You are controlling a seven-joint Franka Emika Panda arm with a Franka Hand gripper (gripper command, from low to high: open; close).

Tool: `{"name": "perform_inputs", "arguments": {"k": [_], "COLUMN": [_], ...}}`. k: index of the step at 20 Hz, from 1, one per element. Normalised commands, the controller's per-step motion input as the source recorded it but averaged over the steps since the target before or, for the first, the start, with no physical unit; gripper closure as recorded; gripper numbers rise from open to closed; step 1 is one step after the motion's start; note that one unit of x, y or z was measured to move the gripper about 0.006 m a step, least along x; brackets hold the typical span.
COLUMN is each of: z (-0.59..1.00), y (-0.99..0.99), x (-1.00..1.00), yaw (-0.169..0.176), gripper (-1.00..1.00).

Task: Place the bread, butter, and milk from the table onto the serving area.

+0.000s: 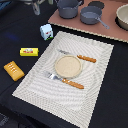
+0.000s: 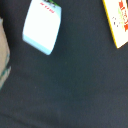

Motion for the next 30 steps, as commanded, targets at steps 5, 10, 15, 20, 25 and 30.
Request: {"name": "perform_inputs", "arguments": {"k": [5, 10, 15, 20, 25, 30], "z": [-0.33, -0.28, -0.39, -0.44, -0.39, -0.4], "y": [-0.84, -0.85, -0.75, -0.64, -0.42, -0.35], "x": [-0.07, -0.25, -0.33, -0.29, -0.02, 0.02], "yaw": [0.0, 0.0, 0.0, 0.0, 0.0, -0.001], "gripper": [-1.0, -1.0, -1.0, -1.0, -1.0, -1.0]}}
